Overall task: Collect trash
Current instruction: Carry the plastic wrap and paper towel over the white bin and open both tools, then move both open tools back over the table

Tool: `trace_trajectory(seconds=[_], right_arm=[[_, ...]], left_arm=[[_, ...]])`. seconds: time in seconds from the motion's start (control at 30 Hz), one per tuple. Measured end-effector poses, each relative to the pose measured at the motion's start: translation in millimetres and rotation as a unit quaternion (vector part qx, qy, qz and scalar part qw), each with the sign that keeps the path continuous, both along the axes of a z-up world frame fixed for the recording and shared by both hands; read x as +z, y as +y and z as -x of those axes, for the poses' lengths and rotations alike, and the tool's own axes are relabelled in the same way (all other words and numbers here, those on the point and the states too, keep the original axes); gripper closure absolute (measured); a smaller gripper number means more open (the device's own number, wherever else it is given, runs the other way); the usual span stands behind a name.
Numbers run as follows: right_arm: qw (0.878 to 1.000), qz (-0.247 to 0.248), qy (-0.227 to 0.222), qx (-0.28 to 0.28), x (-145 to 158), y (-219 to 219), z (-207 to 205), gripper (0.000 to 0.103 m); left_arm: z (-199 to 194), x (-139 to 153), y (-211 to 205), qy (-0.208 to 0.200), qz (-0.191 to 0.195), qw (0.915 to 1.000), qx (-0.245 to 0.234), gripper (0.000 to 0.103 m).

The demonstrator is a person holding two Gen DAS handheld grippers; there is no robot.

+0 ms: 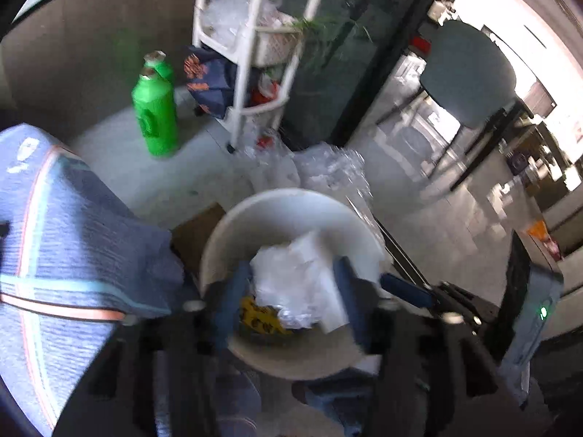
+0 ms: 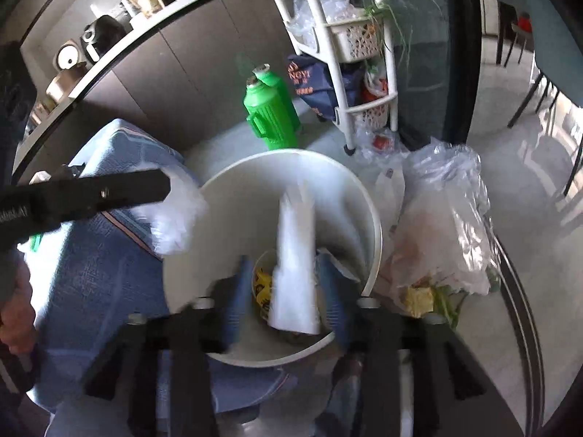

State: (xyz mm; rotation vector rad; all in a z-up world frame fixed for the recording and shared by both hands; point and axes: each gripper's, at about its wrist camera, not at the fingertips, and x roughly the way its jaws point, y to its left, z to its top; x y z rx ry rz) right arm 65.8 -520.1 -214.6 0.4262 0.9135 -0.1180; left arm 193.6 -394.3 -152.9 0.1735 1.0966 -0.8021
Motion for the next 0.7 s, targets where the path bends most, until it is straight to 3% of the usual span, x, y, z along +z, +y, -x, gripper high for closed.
trace_trajectory(seconds=[0.03,0.27,0.33,0.7], right_arm=[[1.000,0.005,-0.003,0.004,1.2,0.8,1.2,0.049],[0.999,0.027,-0.025,0.019,15.5,6.6,7.9,0.010],[0.999,0.027,-0.031,0.026,19.2,9.8,9.1,0.009],[0.999,0.025,-0.023,0.036,44.0,35.4,9.7,0.008]], left_arm=[[-1.5,4.4,2.7,-0.006,0.006,0.9999,0.007,0.042],[-8.6,27.8,16.9,-0.034,0.029,0.9977,0.051,0.008],[-7.9,33.6,19.8,-0.043,0.030,0.9969,0.058,0.004],[5.9,66.6,63.9,-0.056,0.023,0.9927,0.104,0.004]])
